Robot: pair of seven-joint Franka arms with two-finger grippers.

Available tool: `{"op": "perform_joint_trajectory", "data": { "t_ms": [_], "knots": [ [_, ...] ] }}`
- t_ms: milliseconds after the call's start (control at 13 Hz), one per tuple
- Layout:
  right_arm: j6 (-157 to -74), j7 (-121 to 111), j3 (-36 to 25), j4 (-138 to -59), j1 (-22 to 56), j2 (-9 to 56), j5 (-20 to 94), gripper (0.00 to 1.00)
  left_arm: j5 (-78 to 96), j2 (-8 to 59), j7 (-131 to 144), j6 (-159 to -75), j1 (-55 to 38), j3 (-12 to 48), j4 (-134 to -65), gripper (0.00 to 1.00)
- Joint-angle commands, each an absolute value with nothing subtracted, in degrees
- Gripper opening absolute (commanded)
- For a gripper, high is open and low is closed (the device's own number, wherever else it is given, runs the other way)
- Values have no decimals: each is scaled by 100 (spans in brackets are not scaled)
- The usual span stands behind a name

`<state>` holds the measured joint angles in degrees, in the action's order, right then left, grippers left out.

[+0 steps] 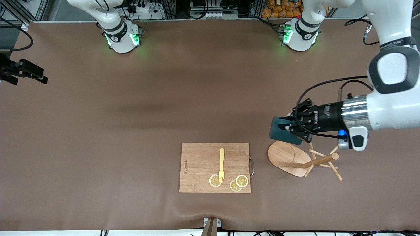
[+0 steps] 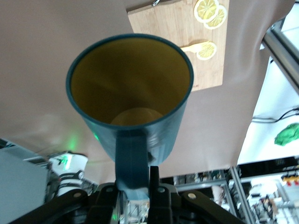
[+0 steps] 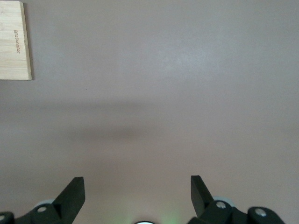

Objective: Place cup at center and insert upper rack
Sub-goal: 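Carry the mug with the left gripper to the wooden mug tree, then slide the mug handle onto a mug tree peg with the left gripper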

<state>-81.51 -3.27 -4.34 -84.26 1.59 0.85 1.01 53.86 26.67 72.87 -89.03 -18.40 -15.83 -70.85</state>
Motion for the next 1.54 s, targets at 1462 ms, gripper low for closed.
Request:
{"op": "perform_joint_trajectory", "data": {
  "t_ms": [1462],
  "knots": [
    [-8481,-343,-378,-8605,123,9,114,100,7515,3779,5380,-7778,-431,-1521,-7119,0]
  ]
}}
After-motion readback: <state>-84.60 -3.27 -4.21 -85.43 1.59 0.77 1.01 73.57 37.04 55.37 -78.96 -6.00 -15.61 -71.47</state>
